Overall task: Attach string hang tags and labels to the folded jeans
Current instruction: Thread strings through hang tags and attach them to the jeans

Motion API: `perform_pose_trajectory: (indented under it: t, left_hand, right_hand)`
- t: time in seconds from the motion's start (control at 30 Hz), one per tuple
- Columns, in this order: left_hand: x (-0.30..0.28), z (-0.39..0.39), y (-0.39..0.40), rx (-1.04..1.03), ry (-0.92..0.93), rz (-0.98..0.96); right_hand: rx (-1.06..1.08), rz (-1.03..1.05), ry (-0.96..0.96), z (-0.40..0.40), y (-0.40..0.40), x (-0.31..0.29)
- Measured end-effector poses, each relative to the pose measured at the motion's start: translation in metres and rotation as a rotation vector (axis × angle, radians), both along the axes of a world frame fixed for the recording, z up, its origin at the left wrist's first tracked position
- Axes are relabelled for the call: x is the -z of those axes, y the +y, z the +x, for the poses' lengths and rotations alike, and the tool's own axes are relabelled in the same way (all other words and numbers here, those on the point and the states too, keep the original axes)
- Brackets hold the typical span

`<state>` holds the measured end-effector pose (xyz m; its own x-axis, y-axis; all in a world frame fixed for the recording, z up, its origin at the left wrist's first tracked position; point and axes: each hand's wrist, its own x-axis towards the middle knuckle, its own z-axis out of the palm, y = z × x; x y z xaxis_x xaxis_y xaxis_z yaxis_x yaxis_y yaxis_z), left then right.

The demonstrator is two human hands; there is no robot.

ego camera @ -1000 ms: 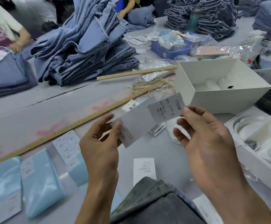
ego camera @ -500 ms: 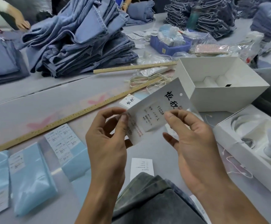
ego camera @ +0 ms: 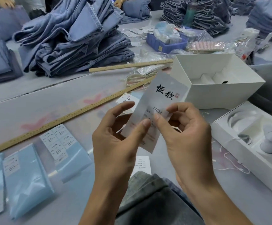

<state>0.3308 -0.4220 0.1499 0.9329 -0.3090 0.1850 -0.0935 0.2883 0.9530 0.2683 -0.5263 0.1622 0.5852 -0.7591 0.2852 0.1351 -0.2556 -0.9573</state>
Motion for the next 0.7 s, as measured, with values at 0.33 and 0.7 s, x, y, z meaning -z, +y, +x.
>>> perform_pose_trajectory:
  t: [0.33,0.7]
  left_hand:
    - [0.002,0.004,0.006,0.194,0.040,0.106]
    - [0.002,0.002,0.009,0.278,0.024,0.078]
  right_hand:
    - [-0.196,0.289,-0.020,-0.002,-0.015,0.003]
    - [-0.319,0.245,0.050,-0.003,-0.013,0.004]
